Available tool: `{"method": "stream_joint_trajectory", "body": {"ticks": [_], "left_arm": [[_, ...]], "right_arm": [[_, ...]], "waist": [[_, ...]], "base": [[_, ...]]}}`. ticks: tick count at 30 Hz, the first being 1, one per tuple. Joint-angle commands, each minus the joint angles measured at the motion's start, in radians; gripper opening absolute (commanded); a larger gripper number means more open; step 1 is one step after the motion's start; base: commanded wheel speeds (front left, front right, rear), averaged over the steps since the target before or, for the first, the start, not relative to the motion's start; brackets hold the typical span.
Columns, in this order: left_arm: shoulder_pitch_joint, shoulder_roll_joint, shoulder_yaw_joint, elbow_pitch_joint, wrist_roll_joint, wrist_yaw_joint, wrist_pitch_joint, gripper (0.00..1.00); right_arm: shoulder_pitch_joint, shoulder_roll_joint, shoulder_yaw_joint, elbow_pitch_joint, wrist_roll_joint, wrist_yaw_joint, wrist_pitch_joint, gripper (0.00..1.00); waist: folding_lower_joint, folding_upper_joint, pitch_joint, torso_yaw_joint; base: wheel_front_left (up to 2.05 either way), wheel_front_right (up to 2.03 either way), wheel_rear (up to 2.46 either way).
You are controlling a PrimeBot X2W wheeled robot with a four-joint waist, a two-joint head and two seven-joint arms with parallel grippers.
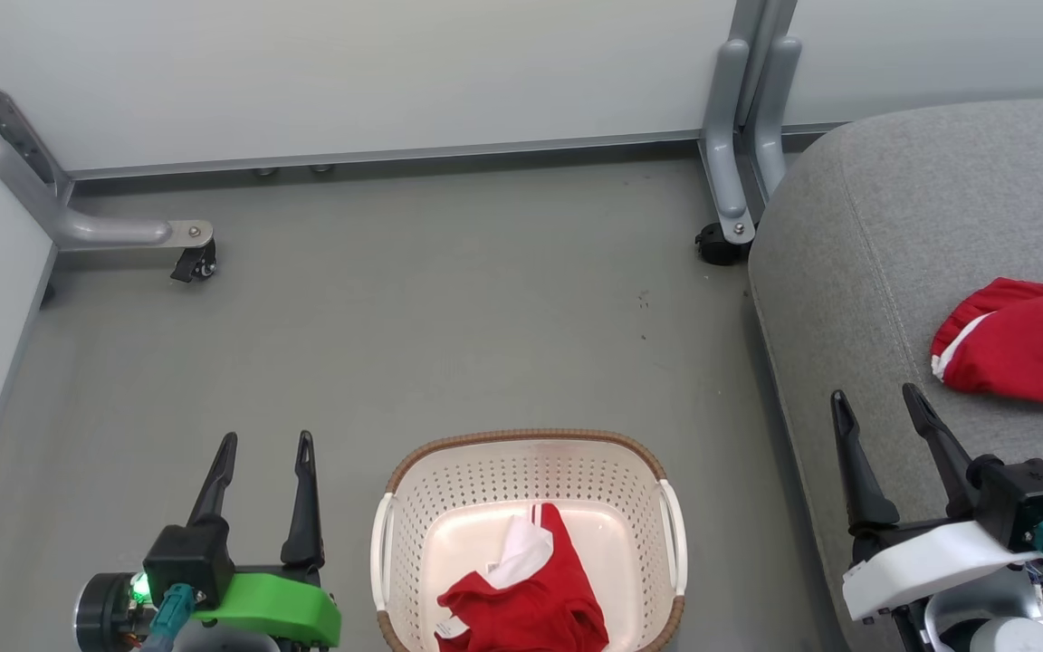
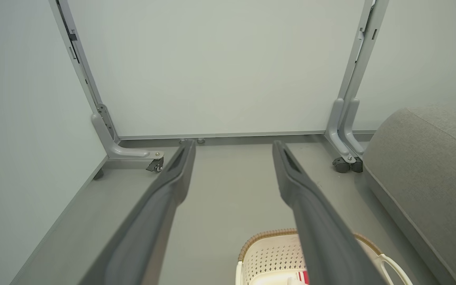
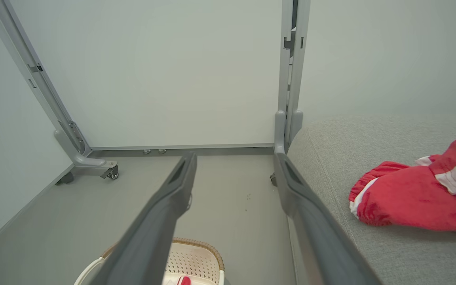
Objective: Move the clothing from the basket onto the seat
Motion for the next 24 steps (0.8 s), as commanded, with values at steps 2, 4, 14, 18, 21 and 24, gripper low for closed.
{"method": "stream_joint_trajectory", "body": {"ticks": [2,4,14,18,21,24], "left_arm": [[0.015,-0.006,0.005,0.005,0.007,-0.004,0.000,1.00],[0.011,-0.006,0.007,0.006,0.012,-0.006,0.000,1.00],[0.003,-0.015,0.023,0.010,0.024,-0.014,0.000,1.00],[-0.001,-0.019,0.028,0.007,0.030,-0.016,0.000,1.00],[-0.014,-0.022,0.028,0.000,0.037,-0.018,0.000,1.00],[-0.039,-0.025,0.016,-0.003,0.047,-0.028,0.000,1.00]], "right_arm": [[0.004,0.002,0.002,-0.002,-0.004,0.000,0.003,1.00],[-0.001,0.000,0.001,-0.004,-0.005,0.000,0.003,1.00],[-0.009,0.000,0.001,-0.009,-0.002,0.000,0.003,1.00],[-0.010,-0.002,0.001,-0.011,0.001,0.000,0.004,1.00],[-0.016,-0.004,0.000,-0.015,0.003,0.000,0.005,1.00],[-0.026,-0.008,-0.001,-0.023,-0.001,0.000,0.005,1.00]], "waist": [[0.0001,0.0000,0.002,0.001],[0.0001,0.0000,0.004,0.002],[0.0001,0.0000,0.010,0.007],[0.0001,0.0000,0.014,0.008],[0.0001,0.0000,0.022,0.010],[0.0001,0.0000,0.041,0.013]], "base": [[0.00,0.00,0.00],[0.00,0.00,0.00],[0.00,0.00,0.00],[0.00,0.00,0.00],[0.00,0.00,0.00],[0.00,0.00,0.00]]}}
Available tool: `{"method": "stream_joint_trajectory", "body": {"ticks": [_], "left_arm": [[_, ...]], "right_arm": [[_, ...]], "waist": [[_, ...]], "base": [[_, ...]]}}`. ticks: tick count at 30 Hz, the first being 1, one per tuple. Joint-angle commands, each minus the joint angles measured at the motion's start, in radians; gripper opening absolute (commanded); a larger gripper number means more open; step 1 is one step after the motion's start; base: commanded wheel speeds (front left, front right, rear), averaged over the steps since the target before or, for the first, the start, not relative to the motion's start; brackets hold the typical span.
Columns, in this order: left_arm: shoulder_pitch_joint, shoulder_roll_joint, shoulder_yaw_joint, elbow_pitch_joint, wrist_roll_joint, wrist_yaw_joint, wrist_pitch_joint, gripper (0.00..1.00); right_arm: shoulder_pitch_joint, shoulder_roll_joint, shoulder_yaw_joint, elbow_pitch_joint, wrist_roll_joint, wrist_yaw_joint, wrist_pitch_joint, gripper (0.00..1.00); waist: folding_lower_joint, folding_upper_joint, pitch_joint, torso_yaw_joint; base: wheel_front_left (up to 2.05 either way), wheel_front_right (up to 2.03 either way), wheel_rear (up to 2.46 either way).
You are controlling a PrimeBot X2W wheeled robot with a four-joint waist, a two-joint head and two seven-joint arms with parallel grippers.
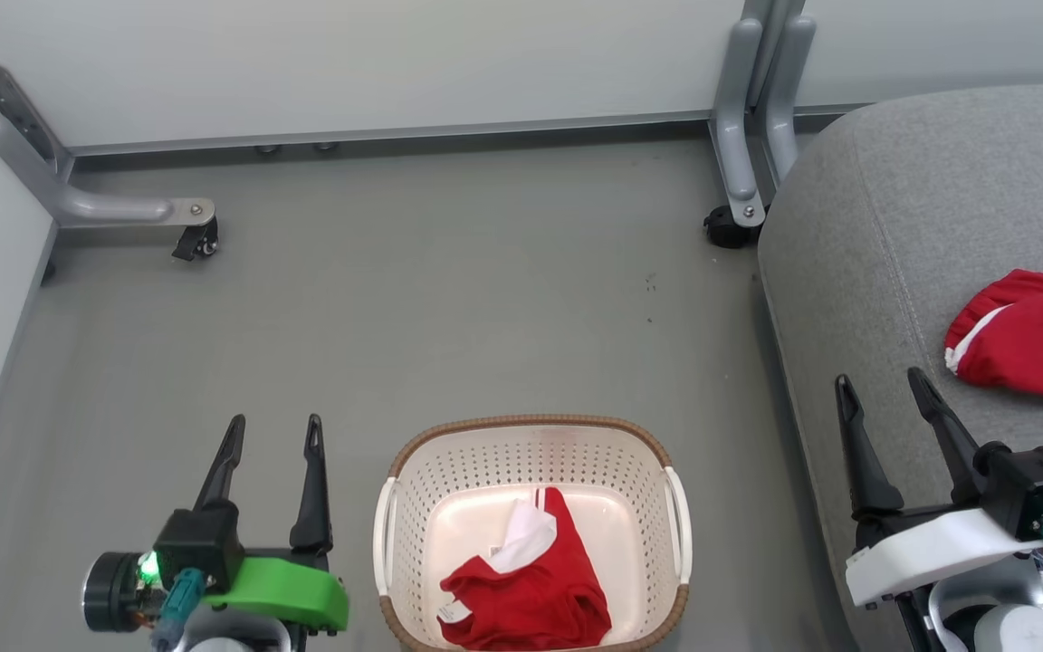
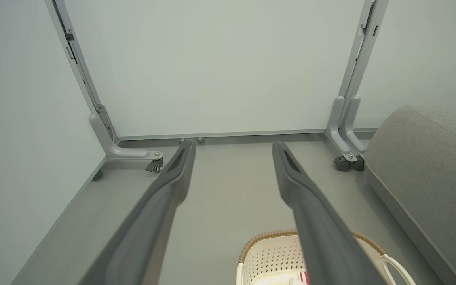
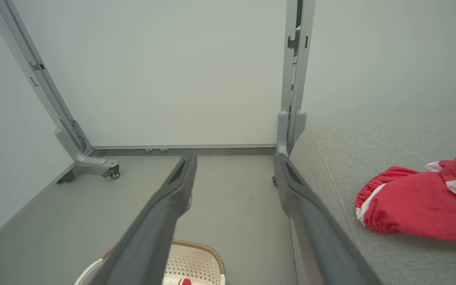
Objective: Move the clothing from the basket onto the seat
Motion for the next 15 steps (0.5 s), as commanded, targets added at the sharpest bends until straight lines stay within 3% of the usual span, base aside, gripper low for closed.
{"method": "stream_joint_trajectory", "body": {"ticks": [1,8,15], "left_arm": [[-0.030,-0.003,-0.012,0.004,0.020,-0.011,0.000,1.00],[-0.135,-0.013,-0.120,0.087,0.072,-0.058,0.000,1.00],[-0.281,-0.021,-0.290,0.265,0.114,-0.095,0.000,1.00]], "right_arm": [[-0.017,-0.005,0.001,-0.009,-0.003,0.000,0.003,1.00],[-0.073,-0.021,0.010,-0.041,0.000,0.000,0.002,1.00],[-0.141,-0.038,0.028,-0.075,0.008,0.000,-0.010,1.00]], "waist": [[0.0000,0.0000,0.020,0.002],[0.0000,0.0000,0.131,0.001],[0.0000,0.0000,0.279,-0.015]], "base": [[0.00,0.00,0.00],[0.00,0.00,0.00],[0.00,0.00,0.00]]}}
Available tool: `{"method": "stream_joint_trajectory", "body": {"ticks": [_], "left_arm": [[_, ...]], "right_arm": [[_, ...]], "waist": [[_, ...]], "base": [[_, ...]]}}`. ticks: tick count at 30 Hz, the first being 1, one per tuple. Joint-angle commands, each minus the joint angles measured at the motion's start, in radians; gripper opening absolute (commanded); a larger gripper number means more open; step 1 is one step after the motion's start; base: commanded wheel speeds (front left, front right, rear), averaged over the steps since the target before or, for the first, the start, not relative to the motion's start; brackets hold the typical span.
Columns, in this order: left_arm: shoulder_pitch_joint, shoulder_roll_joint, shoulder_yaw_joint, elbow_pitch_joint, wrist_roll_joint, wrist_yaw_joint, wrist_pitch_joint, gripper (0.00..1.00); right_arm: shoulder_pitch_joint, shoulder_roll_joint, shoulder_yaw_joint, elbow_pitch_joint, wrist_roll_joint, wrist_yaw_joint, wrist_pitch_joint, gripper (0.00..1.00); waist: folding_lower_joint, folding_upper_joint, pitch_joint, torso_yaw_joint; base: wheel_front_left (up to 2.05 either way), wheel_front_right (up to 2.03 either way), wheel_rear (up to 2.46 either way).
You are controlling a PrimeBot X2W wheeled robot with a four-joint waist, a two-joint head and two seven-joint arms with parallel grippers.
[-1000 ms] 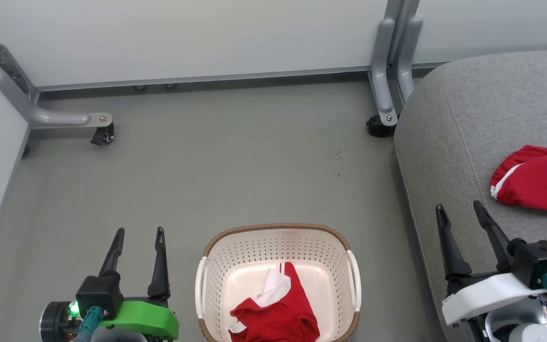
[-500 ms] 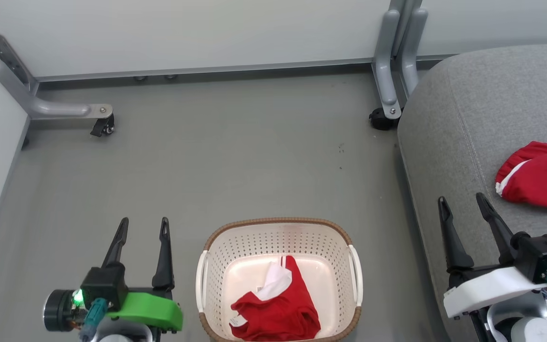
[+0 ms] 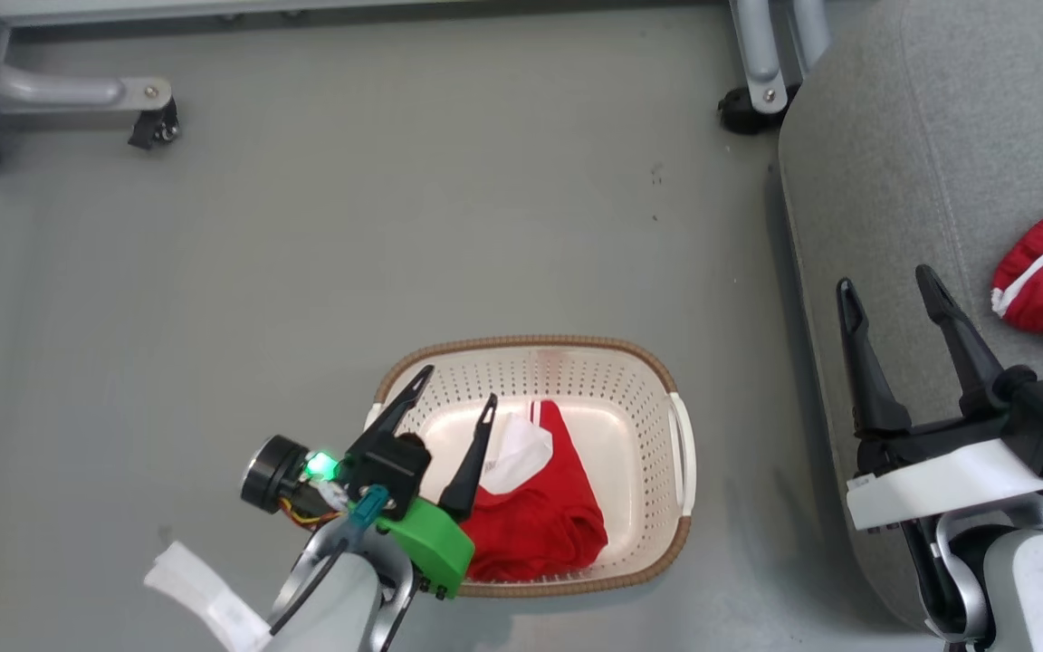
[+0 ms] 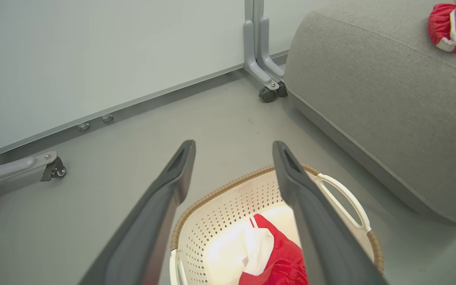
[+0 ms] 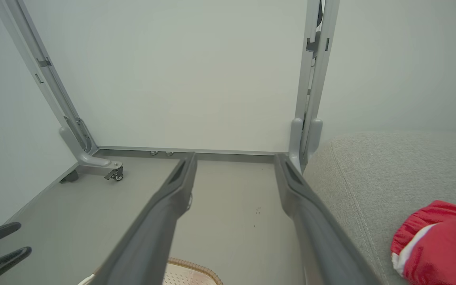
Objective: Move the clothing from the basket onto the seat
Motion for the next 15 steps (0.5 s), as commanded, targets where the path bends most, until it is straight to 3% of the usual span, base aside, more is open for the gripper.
{"method": "stream_joint_trajectory", "body": {"ticks": [1,15], "left_arm": [[-0.050,0.002,-0.031,0.037,0.012,-0.008,0.001,1.00],[-0.340,0.001,-0.311,0.378,-0.037,-0.031,0.071,1.00]], "right_arm": [[-0.027,-0.008,0.002,-0.010,0.007,0.000,-0.007,1.00],[-0.156,0.006,0.038,-0.020,0.026,0.000,-0.069,1.00]], "waist": [[0.0000,0.0000,0.117,-0.018],[0.0000,0.0000,0.375,-0.119]], "base": [[0.00,0.00,0.00],[0.00,0.00,0.00]]}}
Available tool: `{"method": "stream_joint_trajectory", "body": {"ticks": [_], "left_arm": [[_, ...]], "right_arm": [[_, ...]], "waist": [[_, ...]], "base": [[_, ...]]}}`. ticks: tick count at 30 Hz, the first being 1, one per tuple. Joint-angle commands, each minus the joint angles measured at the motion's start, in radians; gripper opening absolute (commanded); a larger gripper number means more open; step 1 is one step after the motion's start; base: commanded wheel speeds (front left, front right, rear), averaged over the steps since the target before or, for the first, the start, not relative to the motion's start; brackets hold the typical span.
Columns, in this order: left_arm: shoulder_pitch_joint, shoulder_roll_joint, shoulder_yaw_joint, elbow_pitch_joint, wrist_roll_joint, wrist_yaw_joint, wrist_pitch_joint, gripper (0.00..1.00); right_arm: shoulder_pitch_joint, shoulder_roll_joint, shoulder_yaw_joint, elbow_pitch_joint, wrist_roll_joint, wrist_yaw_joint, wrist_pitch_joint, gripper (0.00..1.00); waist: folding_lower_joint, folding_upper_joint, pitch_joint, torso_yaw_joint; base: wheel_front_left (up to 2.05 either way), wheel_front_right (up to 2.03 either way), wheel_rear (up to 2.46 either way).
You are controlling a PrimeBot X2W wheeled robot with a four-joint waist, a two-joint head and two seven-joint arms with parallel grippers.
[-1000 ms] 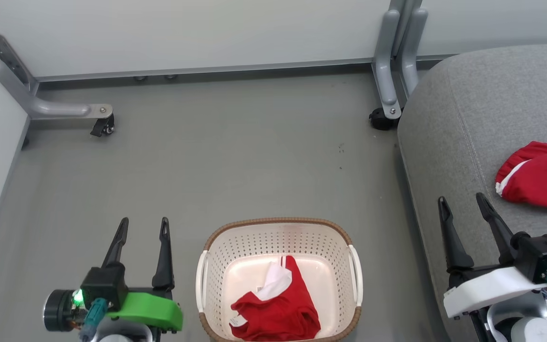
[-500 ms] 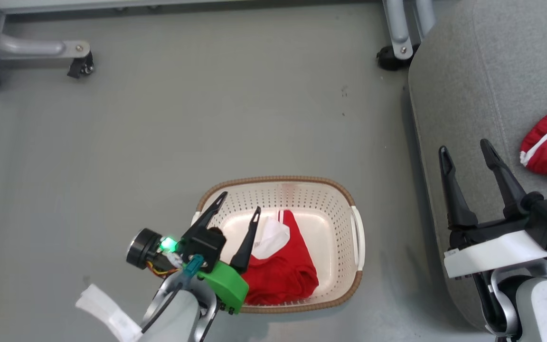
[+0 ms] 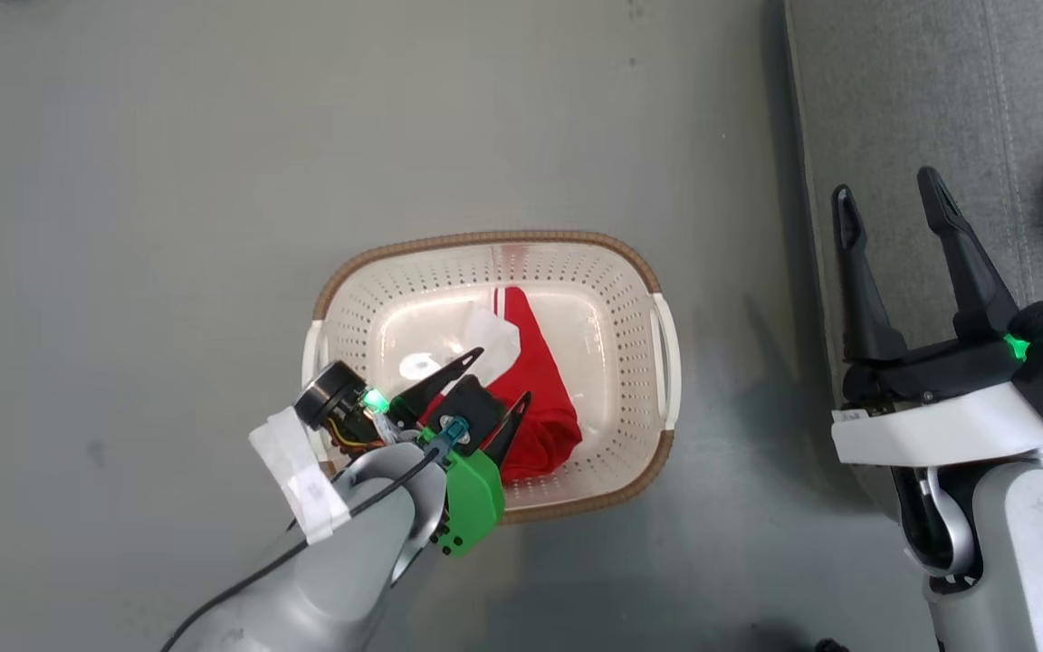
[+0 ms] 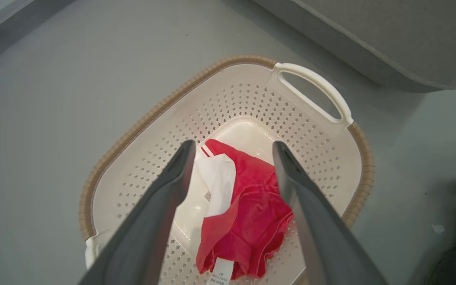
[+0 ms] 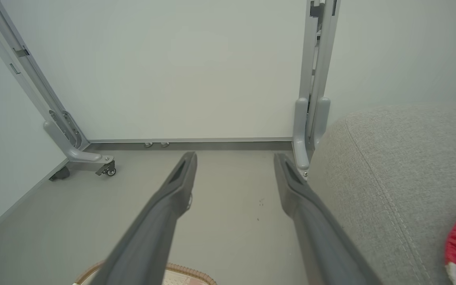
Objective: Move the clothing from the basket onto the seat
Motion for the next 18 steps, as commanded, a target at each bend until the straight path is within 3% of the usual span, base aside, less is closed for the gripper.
{"method": "stream_joint_trajectory", "body": {"ticks": [1,18], "left_arm": [[-0.042,0.005,-0.013,0.020,-0.011,-0.004,0.007,1.00],[-0.257,0.006,-0.111,0.283,-0.031,0.027,0.129,1.00]], "right_arm": [[-0.025,0.004,0.006,0.000,0.005,0.000,-0.013,1.00],[-0.163,0.033,0.095,0.074,0.048,0.000,-0.111,1.00]], "waist": [[-0.0002,0.0000,0.128,-0.073],[-0.0002,0.0000,0.369,-0.189]], "base": [[0.00,0.00,0.00],[0.00,0.00,0.00]]}}
